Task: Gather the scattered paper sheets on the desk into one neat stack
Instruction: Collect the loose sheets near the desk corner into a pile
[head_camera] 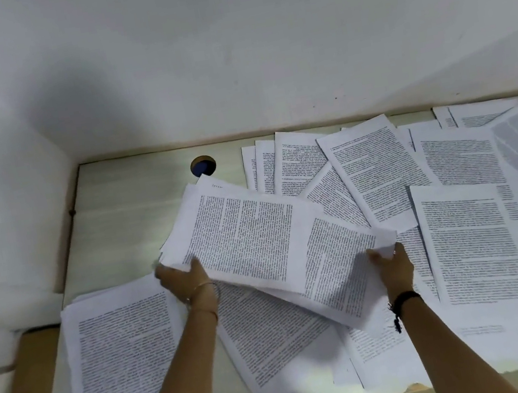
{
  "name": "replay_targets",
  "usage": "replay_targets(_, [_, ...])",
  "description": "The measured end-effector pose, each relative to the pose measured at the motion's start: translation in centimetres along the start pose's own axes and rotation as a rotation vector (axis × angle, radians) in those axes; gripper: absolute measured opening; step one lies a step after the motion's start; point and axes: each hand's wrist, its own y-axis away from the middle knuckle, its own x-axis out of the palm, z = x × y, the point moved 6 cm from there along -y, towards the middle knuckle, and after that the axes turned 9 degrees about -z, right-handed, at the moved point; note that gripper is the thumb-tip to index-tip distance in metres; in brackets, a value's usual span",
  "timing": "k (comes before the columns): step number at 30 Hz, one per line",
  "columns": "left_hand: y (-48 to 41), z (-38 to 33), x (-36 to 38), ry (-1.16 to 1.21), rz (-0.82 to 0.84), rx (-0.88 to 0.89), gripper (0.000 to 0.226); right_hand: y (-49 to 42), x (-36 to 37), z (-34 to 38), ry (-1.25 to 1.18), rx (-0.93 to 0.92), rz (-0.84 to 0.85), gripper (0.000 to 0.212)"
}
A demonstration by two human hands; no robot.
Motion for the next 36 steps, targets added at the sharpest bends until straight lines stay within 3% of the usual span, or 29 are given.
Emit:
replay_targets(4, [-3.4,-3.8,0.9,-0.322,-0.002,0.244,0.07,1.2,0.4,0.8,-0.063,0.065,-0.192,0.049])
replay_targets(9, [-6.6,-4.3,4.6,-0.678,0.302,0.415,0.065,3.5,0.6,-0.2,-0.106,0.091,-0.379,0.036])
replay_targets(14, [-5.7,-5.1,7.6,-0.687,0.492,0.477,0.029,5.7,6.2,1.9,0.067,-0.105,-0.129,0.04])
replay_targets(18, [-4.3,-5.3,8.9,-0.591,0.534,0.482,0.018,6.5,9.6,3.8,0.084,-0.163,0.057,0.048])
replay_targets(21, [-3.2,-5.4,8.8,-0.539,0.605,0.38,0.028,5.8,9.3,3.5,-0.048,-0.042,0.086,0.056])
replay_targets(24, [-3.1,-5.1,8.6,-0.508,0.671,0.388,0.033,5.5,8.5,2.4,-0.283,0.227,0.16,0.045])
replay_targets(26, [-3.1,-5.4,7.7,-0.356,0.614,0.382,0.027,5.5,8.5,2.0,-0.352,0.3,0.241,0.031])
replay_targets(28, [-3.7,-5.4,5.7,-0.148,0.384,0.296,0.03,5.8,8.7,1.8,-0.328,0.311,0.251,0.02])
replay_targets(31, [-4.0,-3.7,2.5,0.014,0.071,0.147,0.047,6.6,9.9,1.0,-0.41,0.36,0.31,0.026])
replay_targets(33, [-2.2,-1.2,2.0,0.097,0.111,-0.002,0.054,8.3,11.1,0.7,-0.494,0.383,0.475,0.029])
replay_targets(36, [0.7,2.0,2.9,0.111,0.321,-0.142,0.062,11.0,11.9,0.4,-0.406,0.354,0.725,0.02])
